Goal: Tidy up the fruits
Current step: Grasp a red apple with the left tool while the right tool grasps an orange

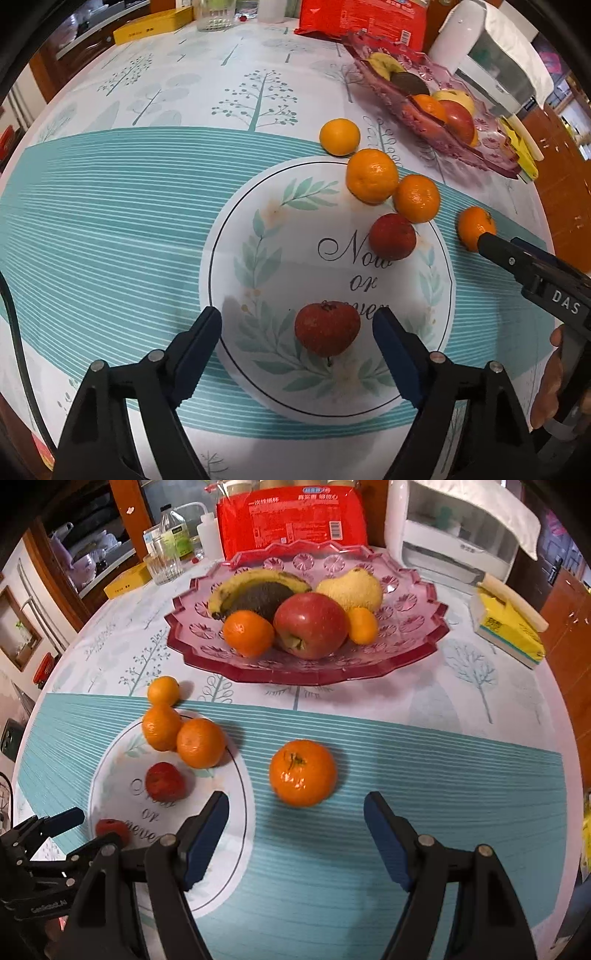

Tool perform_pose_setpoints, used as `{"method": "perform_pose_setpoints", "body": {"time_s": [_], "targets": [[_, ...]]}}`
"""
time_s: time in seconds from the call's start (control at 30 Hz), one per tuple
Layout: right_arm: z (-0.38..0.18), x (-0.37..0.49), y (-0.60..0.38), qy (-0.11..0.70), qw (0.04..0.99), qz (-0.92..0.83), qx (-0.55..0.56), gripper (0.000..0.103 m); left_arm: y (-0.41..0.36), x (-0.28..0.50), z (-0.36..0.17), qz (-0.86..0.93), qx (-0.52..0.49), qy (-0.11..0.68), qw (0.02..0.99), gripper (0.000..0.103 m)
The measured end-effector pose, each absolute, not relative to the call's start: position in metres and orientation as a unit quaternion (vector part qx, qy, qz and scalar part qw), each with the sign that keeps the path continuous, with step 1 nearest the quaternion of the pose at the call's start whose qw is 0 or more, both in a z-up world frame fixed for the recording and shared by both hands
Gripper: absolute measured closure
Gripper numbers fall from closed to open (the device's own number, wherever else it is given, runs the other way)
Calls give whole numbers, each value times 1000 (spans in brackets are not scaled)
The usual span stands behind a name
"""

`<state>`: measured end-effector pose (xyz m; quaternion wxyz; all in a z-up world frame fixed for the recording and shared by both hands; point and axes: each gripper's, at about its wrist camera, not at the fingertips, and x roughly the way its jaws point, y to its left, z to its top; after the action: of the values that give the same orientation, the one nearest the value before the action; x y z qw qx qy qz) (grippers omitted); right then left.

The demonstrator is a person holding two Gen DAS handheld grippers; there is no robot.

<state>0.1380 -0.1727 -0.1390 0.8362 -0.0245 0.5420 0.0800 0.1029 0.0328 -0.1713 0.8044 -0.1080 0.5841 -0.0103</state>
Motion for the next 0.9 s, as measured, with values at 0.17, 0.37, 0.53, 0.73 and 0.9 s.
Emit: {"method": "perform_pose_setpoints", "body": {"time_s": [0.17, 0.37, 0.53, 0.73, 0.9], "targets": [[-147, 146, -172, 539, 838, 88, -28, 28, 27, 107, -174, -7, -106, 584, 805, 35], [-155, 153, -172, 542, 835, 91, -32, 36, 18, 110, -177, -11, -91, 587, 805, 47], [-162, 156, -171, 548, 830, 91, -36, 49, 17, 111, -177, -18, -89, 586, 805, 61], [-166, 155, -173, 548, 830, 92, -37, 57, 12, 111, -177, -21, -80, 587, 805, 68], [-166, 152, -173, 543, 833, 95, -40, 58, 10, 109, -177, -20, -78, 588, 805, 69]]}}
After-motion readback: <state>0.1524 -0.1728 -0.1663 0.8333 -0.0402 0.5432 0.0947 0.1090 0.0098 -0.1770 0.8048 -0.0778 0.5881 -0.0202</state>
